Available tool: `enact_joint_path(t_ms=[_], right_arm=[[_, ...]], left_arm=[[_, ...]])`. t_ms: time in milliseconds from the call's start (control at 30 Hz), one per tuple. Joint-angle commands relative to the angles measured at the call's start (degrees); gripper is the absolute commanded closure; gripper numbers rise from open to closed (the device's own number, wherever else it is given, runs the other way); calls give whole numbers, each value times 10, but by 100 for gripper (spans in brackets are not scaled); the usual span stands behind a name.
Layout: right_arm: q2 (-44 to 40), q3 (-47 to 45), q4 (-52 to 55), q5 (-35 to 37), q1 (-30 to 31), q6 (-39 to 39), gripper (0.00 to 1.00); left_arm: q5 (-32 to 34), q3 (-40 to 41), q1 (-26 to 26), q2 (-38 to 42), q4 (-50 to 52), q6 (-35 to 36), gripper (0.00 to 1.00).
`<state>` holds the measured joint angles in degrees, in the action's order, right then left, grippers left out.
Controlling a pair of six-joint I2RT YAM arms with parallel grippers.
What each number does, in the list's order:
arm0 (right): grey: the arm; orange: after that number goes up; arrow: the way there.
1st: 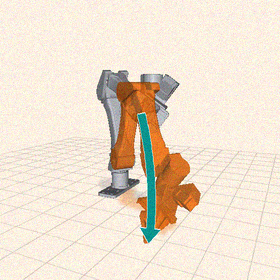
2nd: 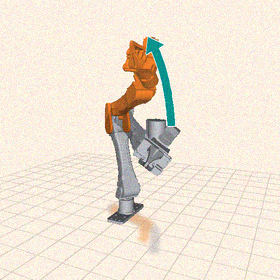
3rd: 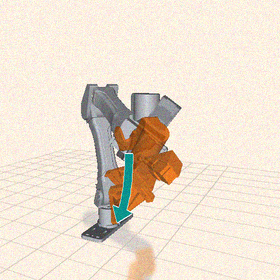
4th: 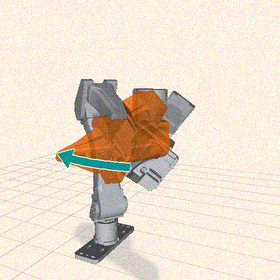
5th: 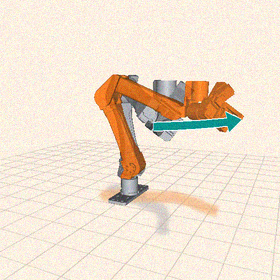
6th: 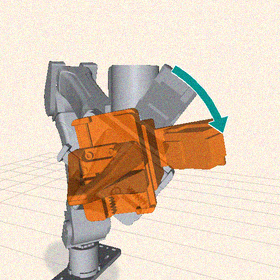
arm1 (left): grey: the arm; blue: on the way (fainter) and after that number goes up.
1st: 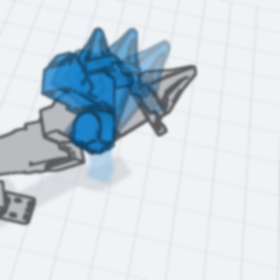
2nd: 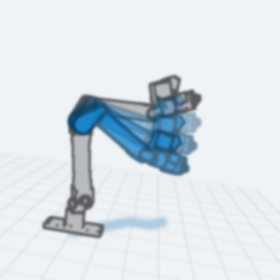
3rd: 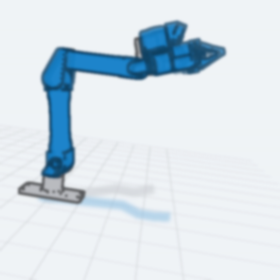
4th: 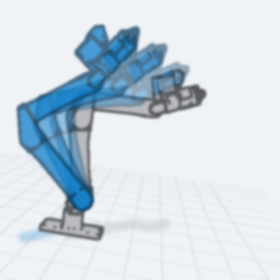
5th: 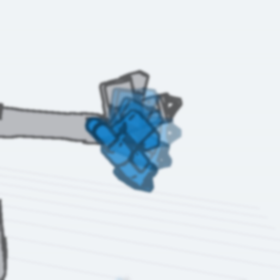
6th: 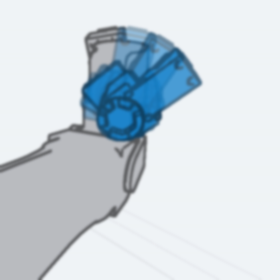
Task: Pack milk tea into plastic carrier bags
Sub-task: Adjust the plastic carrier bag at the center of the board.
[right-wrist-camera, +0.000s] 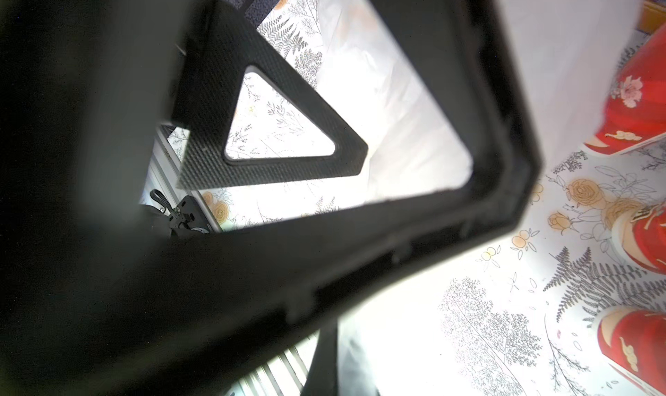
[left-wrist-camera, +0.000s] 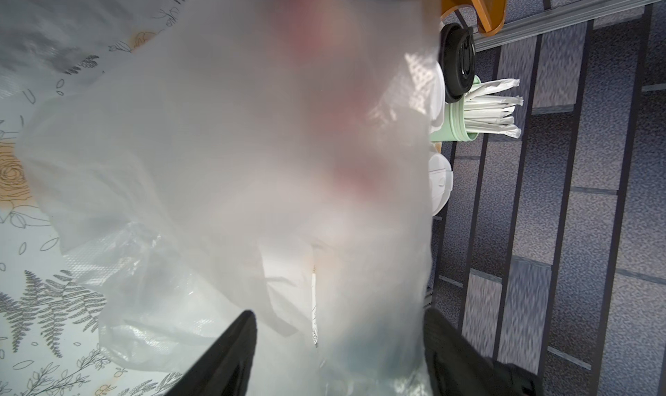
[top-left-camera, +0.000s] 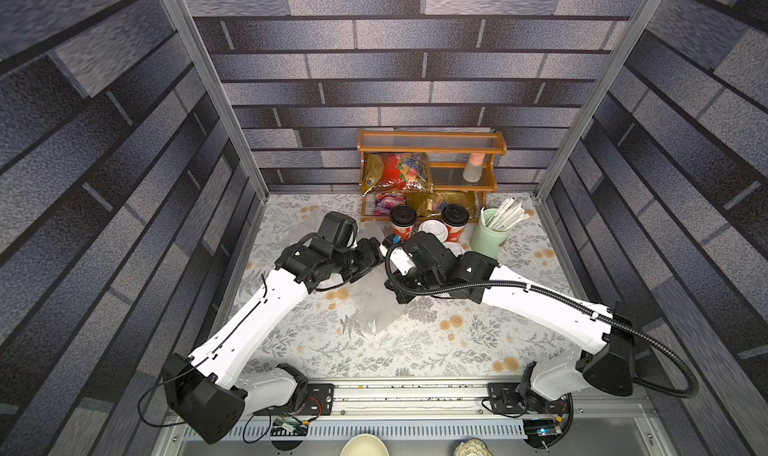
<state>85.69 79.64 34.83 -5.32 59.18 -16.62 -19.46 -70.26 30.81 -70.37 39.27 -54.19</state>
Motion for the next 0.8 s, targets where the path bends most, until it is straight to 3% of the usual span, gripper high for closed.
enact_joint_path(t_ms=[0, 200, 333, 400, 533, 767], right_arm=[[-10, -4, -9, -32, 12, 16, 100], [-24, -10, 4, -3, 12, 7, 99], [-34, -15, 5, 4, 12, -4, 90], [-40, -18, 7, 4, 12, -14, 78], [-63, -19, 14, 13, 2, -63, 48], [-91, 0, 32, -5, -68, -192, 24]], left_arm=[[7, 5, 14, -11, -31, -7, 40], [17, 12, 14, -1, -33, -6, 74], [22, 19, 14, 8, -31, -1, 92], [22, 27, 13, 14, -35, 2, 97], [14, 46, 8, 27, -42, 12, 100], [-14, 91, -5, 64, -73, 34, 100]])
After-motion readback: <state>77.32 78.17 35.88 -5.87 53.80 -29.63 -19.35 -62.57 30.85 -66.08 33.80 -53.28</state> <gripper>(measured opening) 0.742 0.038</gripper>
